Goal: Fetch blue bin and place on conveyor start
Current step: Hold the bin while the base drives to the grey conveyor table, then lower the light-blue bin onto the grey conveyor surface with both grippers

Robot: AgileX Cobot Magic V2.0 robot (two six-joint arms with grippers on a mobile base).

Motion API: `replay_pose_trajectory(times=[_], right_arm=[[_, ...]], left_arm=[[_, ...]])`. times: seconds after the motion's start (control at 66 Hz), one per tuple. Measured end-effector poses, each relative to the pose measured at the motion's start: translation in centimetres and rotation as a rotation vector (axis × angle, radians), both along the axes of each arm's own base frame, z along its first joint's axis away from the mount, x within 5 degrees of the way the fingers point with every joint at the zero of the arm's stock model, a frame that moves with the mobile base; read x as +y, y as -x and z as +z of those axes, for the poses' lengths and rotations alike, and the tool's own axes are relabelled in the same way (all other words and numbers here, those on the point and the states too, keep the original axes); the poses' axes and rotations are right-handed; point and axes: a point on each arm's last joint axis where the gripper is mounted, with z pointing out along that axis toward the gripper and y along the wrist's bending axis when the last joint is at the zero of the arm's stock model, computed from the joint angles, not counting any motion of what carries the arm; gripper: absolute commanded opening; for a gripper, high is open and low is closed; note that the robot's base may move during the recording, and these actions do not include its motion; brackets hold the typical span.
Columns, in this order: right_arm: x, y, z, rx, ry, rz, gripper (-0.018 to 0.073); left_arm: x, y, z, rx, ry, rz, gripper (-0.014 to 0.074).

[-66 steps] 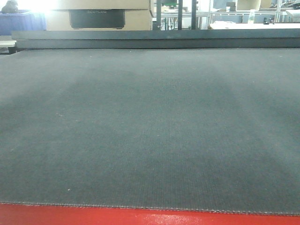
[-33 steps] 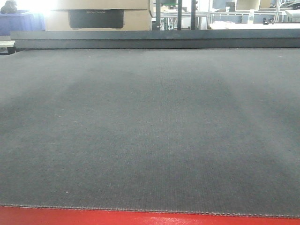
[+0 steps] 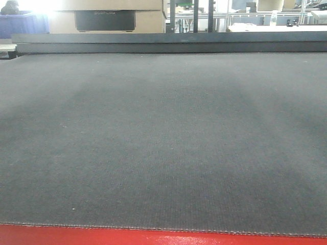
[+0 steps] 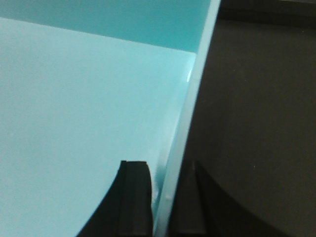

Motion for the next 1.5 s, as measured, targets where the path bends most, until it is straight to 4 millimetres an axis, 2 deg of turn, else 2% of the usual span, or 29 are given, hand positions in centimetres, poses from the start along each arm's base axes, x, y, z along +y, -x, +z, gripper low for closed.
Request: replay_pose_trajectory(times=[0.348, 0.485, 0.591, 0.712, 0.818, 0.908, 1.09, 1.272, 1.332, 1.393, 1.499], right_arm=[[0.0, -0.1, 0.1, -0.017, -0.008, 0.0, -0.0153], [0.1, -0.3, -1.1, 0.093, 0.021, 0.007, -0.0153], [0.2, -1.2, -2.6, 0.194, 0.051, 0.008, -0.0153], [0.5, -2.6, -4.8, 0.282, 0.076, 0.008, -0.0153], [0.8, -4.0, -7.7, 0.369, 0.104, 0.006, -0.0153], [0.9, -4.9, -11.1, 0.436, 0.119, 0.002, -0.0153], [0.9, -5.3, -16.4, 0.485, 0.128, -0.008, -0.0153], [0.8, -5.6, -19.3, 0.506, 0.142, -0.019, -0.0148], [0.8, -5.8, -19.8, 0.513, 0.151, -0.019, -0.0106], [0.7, -6.1, -20.2, 0.52, 0.16, -0.021, -0.0023], [0.7, -6.4, -20.8, 0.525, 0.17, -0.02, 0.0214]], left_arm=[[-0.1, 0.0, -0.2, 0.005, 0.007, -0.006, -0.0111], [-0.5, -0.2, -1.8, 0.076, 0.008, -0.018, -0.0111], [-1.0, -0.8, -4.3, 0.143, -0.006, -0.032, -0.0111], [-1.4, -1.5, -7.5, 0.187, -0.022, -0.043, -0.0111], [-1.8, -2.1, -10.6, 0.206, -0.023, -0.06, -0.0111], [-2.0, -2.6, -13.4, 0.214, -0.012, -0.081, -0.0111], [-2.6, -3.8, -17.0, 0.279, -0.021, -0.086, -0.0111], [-3.5, -5.3, -19.9, 0.354, -0.024, -0.085, -0.011], [-3.8, -5.7, -20.9, 0.381, -0.026, -0.083, -0.0092], [-3.9, -6.1, -21.7, 0.403, -0.022, -0.08, -0.0032], [-4.1, -6.4, -22.5, 0.425, -0.019, -0.076, 0.0178]])
